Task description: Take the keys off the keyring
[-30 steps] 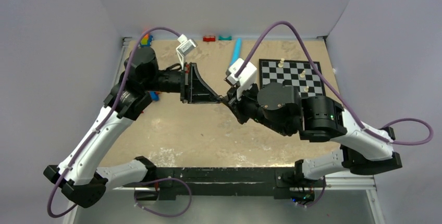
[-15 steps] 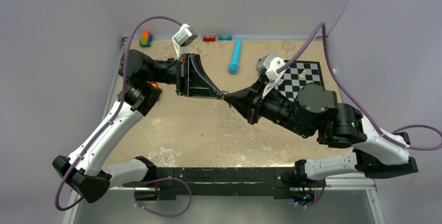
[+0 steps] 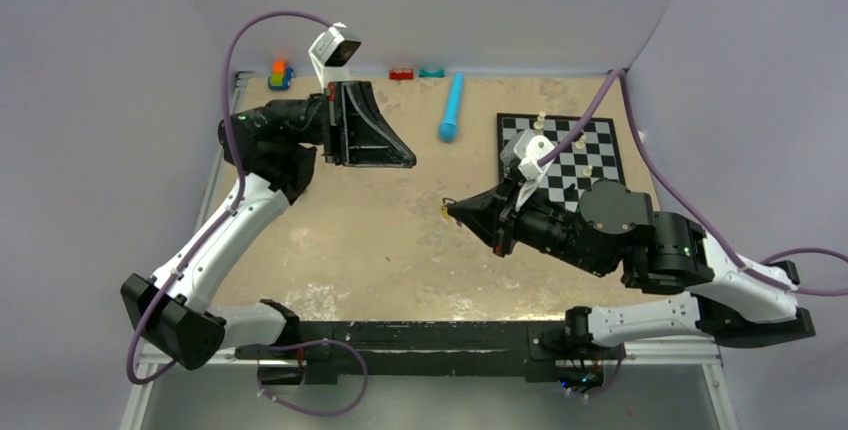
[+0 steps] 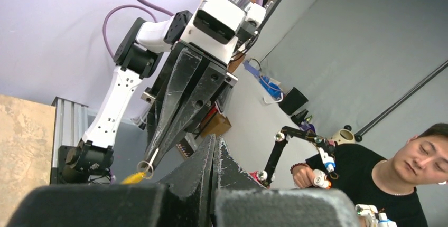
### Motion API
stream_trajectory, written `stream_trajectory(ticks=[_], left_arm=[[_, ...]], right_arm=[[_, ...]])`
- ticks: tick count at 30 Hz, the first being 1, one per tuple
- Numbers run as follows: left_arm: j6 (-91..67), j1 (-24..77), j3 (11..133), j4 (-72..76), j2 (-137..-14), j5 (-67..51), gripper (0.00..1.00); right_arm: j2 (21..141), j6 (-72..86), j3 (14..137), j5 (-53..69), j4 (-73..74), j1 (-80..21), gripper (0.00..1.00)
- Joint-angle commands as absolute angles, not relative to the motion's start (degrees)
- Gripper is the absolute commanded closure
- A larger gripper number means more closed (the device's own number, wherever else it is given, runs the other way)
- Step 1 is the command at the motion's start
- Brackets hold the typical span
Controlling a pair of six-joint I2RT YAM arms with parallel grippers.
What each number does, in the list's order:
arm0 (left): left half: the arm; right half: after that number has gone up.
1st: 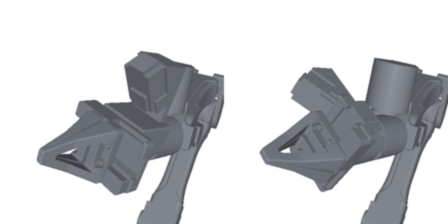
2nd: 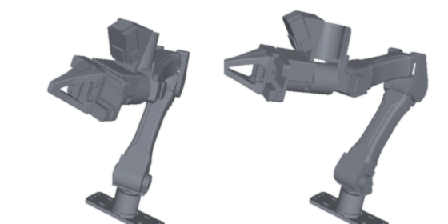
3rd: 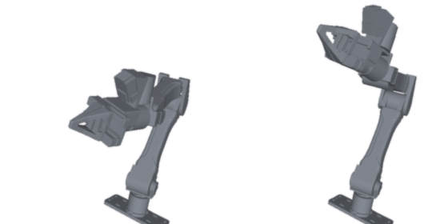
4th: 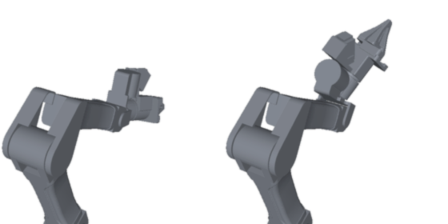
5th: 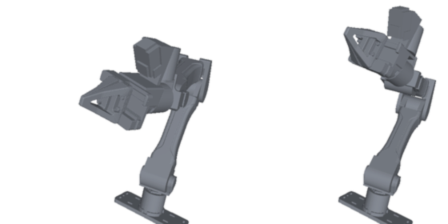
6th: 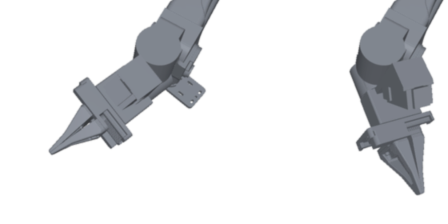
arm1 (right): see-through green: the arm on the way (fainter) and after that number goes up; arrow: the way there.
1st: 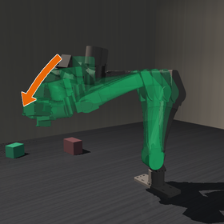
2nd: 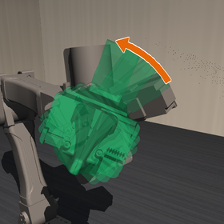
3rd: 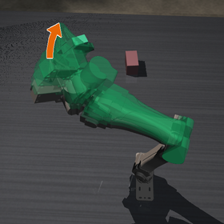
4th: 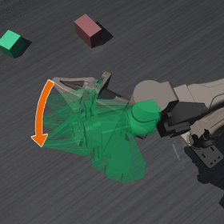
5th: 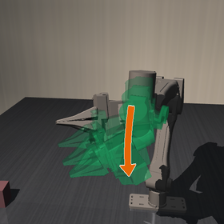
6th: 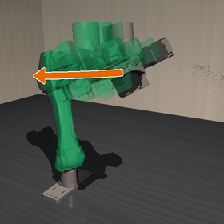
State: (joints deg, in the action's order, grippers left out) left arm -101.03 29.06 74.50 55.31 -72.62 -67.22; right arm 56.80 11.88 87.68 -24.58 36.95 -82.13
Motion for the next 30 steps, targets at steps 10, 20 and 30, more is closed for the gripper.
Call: stream_trajectory(ticks=[10,20,30], left_arm=[[-53.1,28.2,83.3,-7.8,-63.8,-60.0,1.0],[-23.7,28.4,89.6,-49.1,-63.2,-18.1,0.99],[-17.2,28.3,76.4,-47.6,-60.8,1.1,0.27]], right_arm=[[55.5,10.5,87.6,-23.2,34.2,-82.3,1.0],[60.5,14.5,85.5,-27.6,32.8,-80.4,1.0],[67.1,24.3,77.5,-11.8,30.1,-69.4,1.0]])
